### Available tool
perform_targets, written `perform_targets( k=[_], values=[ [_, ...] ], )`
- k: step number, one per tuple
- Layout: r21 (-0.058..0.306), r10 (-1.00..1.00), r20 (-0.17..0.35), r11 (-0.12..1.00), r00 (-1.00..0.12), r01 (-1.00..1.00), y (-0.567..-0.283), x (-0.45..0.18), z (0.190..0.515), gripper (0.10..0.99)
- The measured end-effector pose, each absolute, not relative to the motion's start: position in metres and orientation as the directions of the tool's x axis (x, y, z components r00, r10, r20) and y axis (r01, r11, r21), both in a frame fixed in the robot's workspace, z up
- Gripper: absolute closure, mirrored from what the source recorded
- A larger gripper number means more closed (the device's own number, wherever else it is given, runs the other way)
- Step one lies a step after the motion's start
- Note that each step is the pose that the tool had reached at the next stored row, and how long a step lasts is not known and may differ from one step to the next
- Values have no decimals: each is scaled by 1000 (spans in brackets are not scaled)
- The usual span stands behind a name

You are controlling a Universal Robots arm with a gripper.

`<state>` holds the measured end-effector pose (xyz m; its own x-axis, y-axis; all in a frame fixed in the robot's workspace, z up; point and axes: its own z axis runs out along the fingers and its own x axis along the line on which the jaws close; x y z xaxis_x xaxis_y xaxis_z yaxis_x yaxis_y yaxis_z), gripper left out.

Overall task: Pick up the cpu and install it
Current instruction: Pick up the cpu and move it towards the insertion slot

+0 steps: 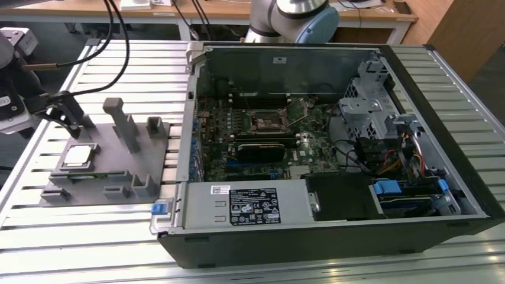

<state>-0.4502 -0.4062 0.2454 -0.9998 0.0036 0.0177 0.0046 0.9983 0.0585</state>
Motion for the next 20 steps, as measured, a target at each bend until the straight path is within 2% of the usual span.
perform_targets(
  k=[20],
  values=[
    [54, -11, 26, 998, -1000, -10, -406, -446, 213, 208]
  ],
)
